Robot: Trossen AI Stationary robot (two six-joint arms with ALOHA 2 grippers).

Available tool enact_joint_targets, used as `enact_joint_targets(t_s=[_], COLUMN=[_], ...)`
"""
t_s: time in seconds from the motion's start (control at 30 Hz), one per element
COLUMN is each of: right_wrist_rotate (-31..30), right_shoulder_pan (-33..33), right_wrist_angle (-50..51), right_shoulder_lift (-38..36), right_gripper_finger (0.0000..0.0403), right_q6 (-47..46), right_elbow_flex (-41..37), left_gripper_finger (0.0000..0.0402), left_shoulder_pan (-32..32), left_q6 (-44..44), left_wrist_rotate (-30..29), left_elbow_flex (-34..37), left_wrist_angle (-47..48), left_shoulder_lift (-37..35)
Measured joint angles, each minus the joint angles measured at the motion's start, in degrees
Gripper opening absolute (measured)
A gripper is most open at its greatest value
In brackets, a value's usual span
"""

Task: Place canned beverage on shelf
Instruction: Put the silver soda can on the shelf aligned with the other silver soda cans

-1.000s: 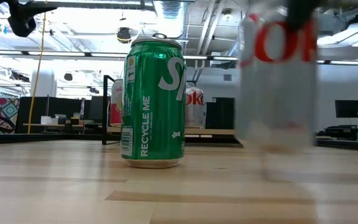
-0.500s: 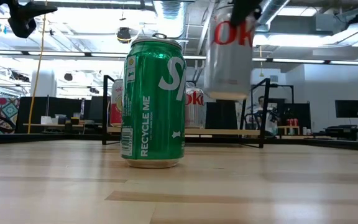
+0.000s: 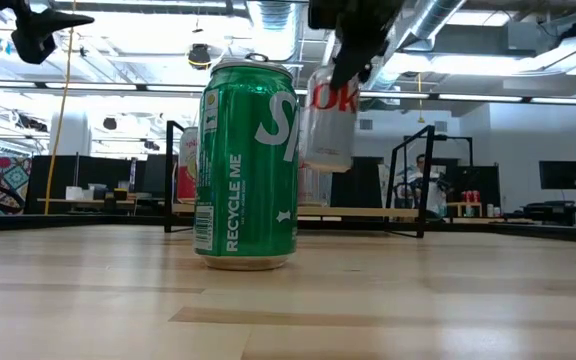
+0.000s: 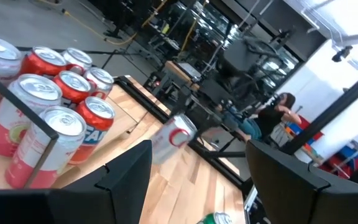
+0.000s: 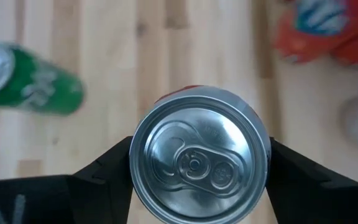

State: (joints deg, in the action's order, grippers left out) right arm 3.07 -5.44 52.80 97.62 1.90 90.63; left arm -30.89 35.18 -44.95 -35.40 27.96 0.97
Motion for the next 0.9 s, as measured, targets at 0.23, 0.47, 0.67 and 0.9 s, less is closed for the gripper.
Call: enact_joint_targets(t_s=[0.23,0.47,0.67,0.9], right_wrist_rotate=[6.3,7.6,7.7,8.3], right_shoulder_pan=[-11.4,-16.7,-17.3,-17.5], right_wrist_angle=[-0.4,-3.0,-4.1,-4.5], right_shoulder_lift=[0.0,0.1,0.2,4.8], right_gripper_finger=[0.0279,0.028,0.028,0.0281], right_q6=[3.3,4.8,7.4,8.1], right_elbow_flex=[0.0,0.0,0.0,0.0], left_gripper_finger=[0.0247,0.0247,0.0247,0.0247], left_shoulder_pan=[0.0,0.0,0.0,0.0], left_q6=[0.2,-0.8,-0.5,-0.5], left_wrist_rotate=[-3.0,-7.2,-8.1,-9.5], left_elbow_flex=[0.0,0.0,0.0,0.0], left_wrist_angle=[0.0,0.0,0.0,0.1], left_shoulder_lift=[0.0,0.0,0.0,0.0])
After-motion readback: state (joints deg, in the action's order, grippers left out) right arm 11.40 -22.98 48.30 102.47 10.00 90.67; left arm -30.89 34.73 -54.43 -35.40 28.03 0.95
